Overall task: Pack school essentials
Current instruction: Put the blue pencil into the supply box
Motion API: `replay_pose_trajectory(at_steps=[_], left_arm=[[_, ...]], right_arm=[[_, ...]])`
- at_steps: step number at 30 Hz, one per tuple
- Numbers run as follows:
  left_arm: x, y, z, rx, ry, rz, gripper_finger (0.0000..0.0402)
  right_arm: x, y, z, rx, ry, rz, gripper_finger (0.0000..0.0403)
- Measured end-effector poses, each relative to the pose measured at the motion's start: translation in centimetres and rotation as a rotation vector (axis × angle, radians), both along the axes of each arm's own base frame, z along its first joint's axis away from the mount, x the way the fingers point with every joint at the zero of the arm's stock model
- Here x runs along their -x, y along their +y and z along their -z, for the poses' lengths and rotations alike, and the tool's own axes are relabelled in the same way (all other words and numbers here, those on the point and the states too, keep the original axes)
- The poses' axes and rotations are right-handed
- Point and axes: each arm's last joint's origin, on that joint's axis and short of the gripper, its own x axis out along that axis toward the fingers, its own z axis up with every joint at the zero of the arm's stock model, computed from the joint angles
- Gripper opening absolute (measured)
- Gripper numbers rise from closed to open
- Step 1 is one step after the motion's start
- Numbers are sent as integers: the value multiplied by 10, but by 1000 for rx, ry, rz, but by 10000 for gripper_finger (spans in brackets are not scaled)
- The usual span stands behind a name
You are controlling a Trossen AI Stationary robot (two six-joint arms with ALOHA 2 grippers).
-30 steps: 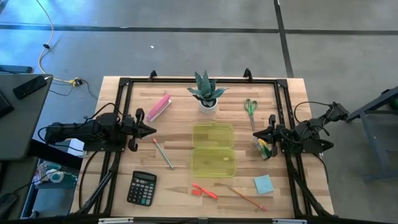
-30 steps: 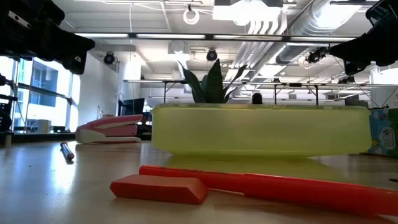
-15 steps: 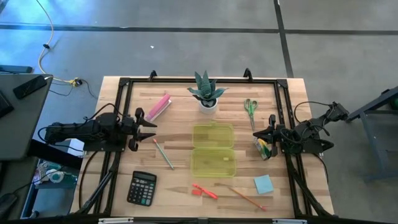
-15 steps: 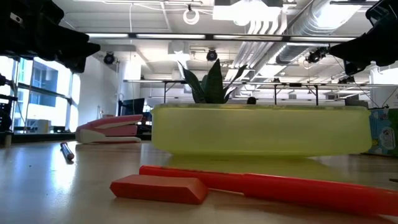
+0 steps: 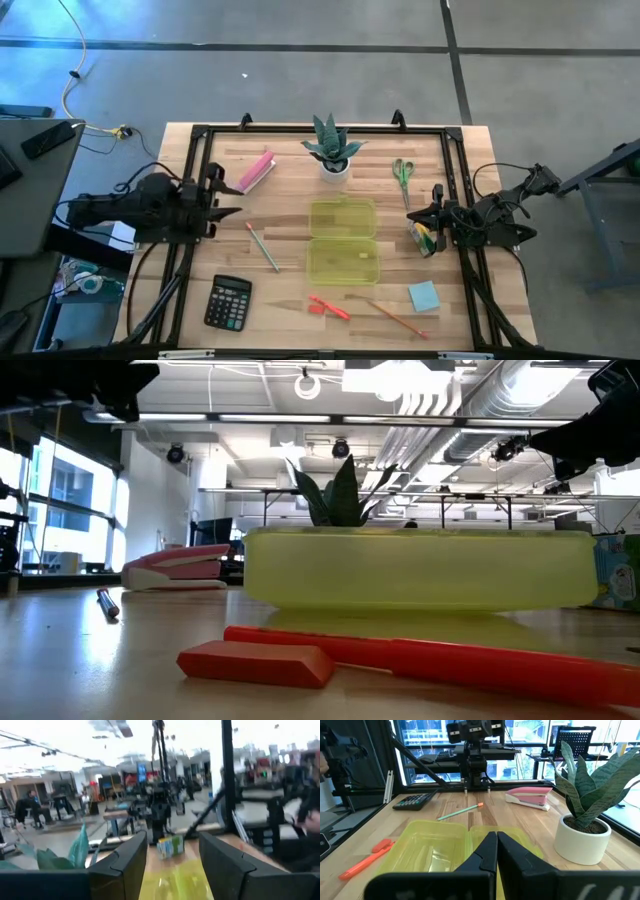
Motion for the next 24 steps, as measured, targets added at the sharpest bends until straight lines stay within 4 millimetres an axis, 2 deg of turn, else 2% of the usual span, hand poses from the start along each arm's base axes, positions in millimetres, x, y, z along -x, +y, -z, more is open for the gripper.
replay_pose_trajectory(at_steps=[14, 19, 24], left_arm=[[-56, 8, -33, 64, 459, 7, 168], [-65, 10, -50, 50, 679, 7, 168], [-65, 12, -61, -5, 919, -8, 168]], right_arm=[[0, 0, 0, 0, 0, 0, 0], [0, 0, 0, 0, 0, 0, 0], [0, 0, 0, 0, -1, 1, 0]])
